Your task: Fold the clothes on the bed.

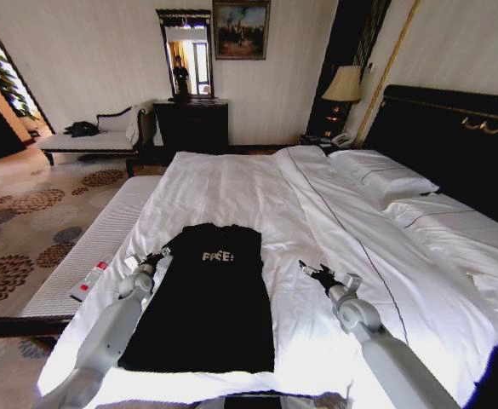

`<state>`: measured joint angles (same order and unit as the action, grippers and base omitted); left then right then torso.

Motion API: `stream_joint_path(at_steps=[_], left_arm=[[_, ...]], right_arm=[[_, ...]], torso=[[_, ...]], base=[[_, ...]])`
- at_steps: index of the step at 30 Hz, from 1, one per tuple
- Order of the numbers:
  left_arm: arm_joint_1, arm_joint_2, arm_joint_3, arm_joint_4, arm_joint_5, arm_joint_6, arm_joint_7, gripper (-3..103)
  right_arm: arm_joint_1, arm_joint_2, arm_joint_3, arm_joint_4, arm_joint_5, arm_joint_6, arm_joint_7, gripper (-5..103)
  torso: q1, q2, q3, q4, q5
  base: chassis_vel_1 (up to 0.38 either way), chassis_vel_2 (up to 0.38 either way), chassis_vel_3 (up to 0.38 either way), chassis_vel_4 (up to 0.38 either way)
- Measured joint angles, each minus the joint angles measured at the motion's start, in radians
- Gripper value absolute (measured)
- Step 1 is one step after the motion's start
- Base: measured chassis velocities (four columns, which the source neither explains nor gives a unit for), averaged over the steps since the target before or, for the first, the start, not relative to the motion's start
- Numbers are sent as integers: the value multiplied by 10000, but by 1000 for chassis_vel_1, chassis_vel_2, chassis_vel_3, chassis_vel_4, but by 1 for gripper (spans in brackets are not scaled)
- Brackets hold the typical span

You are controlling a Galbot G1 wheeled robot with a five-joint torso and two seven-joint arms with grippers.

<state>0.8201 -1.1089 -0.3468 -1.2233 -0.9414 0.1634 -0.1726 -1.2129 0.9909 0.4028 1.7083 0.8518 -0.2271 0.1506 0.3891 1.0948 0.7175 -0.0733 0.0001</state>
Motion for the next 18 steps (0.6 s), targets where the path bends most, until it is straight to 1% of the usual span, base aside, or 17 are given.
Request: stream_joint_path(at_steps=[3,4,5,6,8,9,12,14,18], left_arm=[[-59,-44,17,82,20,2,0,90],[-81,-61,21,118,36,3,4,86],[-116,-89,30,174,56,6,27,86],[-167,-127,44,252,86,11,58,78],[-212,-157,52,319,119,14,78,78],[-230,-168,55,345,129,15,83,74],[-346,-247,75,493,167,28,121,58],[-356,-261,83,502,175,30,127,58],[-357,-306,99,497,206,30,133,37]], right_arm=[[36,-14,-27,-21,9,0,0,100],[42,-17,-33,-26,12,0,0,100],[45,-23,-38,-27,20,0,0,100],[46,-43,-41,-27,33,0,1,100],[46,-70,-41,-27,42,0,3,100],[47,-79,-41,-27,46,0,3,100],[47,-141,-16,-26,89,0,13,100],[47,-148,-3,-23,97,0,17,100],[46,-152,13,2,110,0,36,100]], torso=[[0,0,0,-2,0],[0,0,0,-1,0],[0,0,0,0,0],[0,0,0,-1,0],[0,-1,0,-1,-1],[1,0,0,-1,-1],[1,0,0,-2,0],[0,0,0,-2,0],[1,0,0,0,0]], base=[[0,0,0,0],[0,0,0,0],[0,0,0,0],[0,0,0,0],[0,0,0,0],[0,0,0,0],[0,0,0,0],[0,0,0,0],[0,0,0,0]])
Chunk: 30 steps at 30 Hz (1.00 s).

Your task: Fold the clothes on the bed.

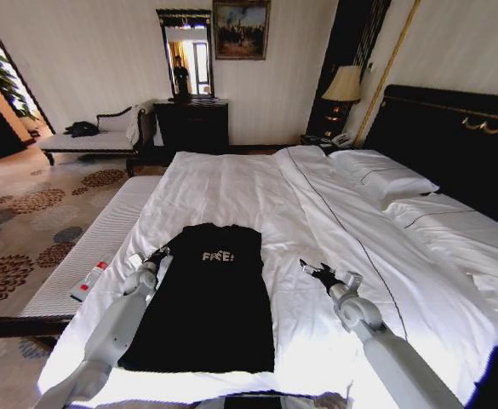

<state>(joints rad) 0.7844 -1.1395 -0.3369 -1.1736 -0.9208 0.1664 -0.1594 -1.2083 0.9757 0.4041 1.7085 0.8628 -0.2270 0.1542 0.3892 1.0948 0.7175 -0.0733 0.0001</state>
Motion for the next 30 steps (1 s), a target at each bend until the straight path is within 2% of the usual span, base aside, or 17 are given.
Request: stream_joint_path(at_steps=[10,19,21,23,24,30], left_arm=[[122,-24,-44,-96,38,-23,14,27],[176,81,-87,-168,8,-51,21,24],[130,86,-77,-147,31,-66,31,15],[105,79,-70,-112,71,-91,35,15],[85,59,-59,-73,115,-119,35,4],[102,51,-54,-76,135,-136,13,0]], right_arm=[[-58,-64,46,97,18,0,44,100],[-88,-33,50,129,16,0,51,100],[-100,-33,52,131,14,0,53,100],[-106,-36,63,132,14,0,53,100],[-112,-42,86,133,13,0,54,100],[-126,-45,103,133,12,0,54,100]], torso=[[0,0,0,-1,-1],[0,0,0,0,-1],[0,0,0,0,0],[0,0,-1,-1,1],[0,0,-1,-1,-1],[0,0,0,-1,-1]], base=[[0,0,0,0],[0,0,0,0],[0,0,0,0],[0,0,0,0],[0,0,0,0],[0,0,0,0]])
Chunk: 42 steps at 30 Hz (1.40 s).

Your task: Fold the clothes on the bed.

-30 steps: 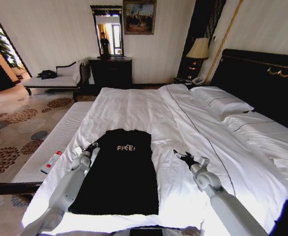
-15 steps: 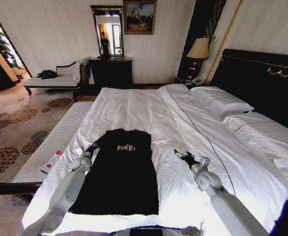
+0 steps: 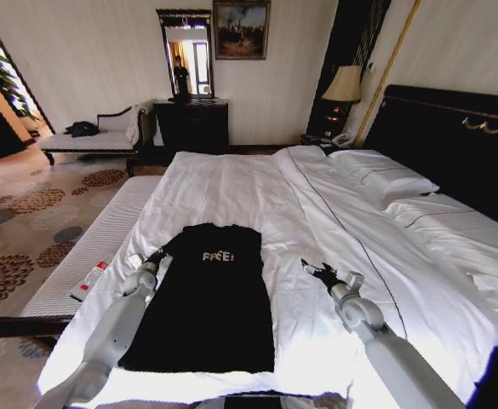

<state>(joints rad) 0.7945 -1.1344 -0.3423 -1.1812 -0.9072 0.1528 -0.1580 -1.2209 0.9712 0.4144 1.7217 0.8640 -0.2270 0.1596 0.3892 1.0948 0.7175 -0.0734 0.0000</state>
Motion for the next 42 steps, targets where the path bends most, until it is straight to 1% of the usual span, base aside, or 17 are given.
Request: stream_joint_path(at_steps=[10,14,17,19,30,42], left_arm=[[5,197,-49,-213,-189,-6,-52,0],[-6,422,-147,-395,-430,-8,-76,0],[33,685,-220,-445,-541,-11,-59,0],[26,899,-355,-441,-763,-15,-34,0],[-231,1347,-319,-514,-1176,-11,-35,0],[-384,1560,-289,-495,-1433,11,-130,0]], right_arm=[[21,76,-61,-12,-38,5,3,100],[-33,102,-50,14,-55,14,4,100],[-67,105,-31,17,-66,28,4,100],[-69,113,-44,16,-69,32,2,100],[-93,116,-83,65,-74,32,2,100],[-61,115,-115,66,-73,38,-4,100]], torso=[[0,0,0,0,-1],[0,0,0,-1,0],[0,0,0,0,0],[0,0,0,2,-1],[0,0,0,-1,0],[0,0,0,-1,0]], base=[[0,0,0,0],[0,0,0,0],[0,0,0,0],[0,0,0,0],[0,0,0,0],[0,0,0,0]])
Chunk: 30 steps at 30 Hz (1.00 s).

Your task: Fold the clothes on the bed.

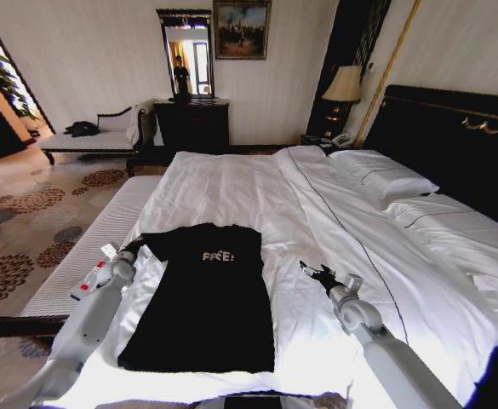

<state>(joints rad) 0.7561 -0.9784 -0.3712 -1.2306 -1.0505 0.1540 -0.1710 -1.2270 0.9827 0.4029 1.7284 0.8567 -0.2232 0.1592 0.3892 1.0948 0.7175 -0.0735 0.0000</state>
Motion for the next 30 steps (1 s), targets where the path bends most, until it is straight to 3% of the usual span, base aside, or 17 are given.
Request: stream_joint_path(at_steps=[9,18,21,30], left_arm=[[-25,180,33,-181,-130,38,-55,0],[162,-164,494,-1681,144,178,-539,0],[24,-313,1256,-2384,246,281,-861,0],[-232,-639,2766,-2778,545,351,-1229,0]], right_arm=[[102,-28,-60,-20,18,0,0,100],[42,-7,-29,-49,6,13,-6,100],[34,-18,24,-49,10,21,-17,100],[-16,-38,189,-49,32,41,-43,100]], torso=[[0,0,0,3,0],[0,1,0,0,3],[0,0,-1,0,4],[0,0,0,-1,1]], base=[[0,0,0,0],[0,0,0,0],[0,0,0,0],[0,0,0,0]])
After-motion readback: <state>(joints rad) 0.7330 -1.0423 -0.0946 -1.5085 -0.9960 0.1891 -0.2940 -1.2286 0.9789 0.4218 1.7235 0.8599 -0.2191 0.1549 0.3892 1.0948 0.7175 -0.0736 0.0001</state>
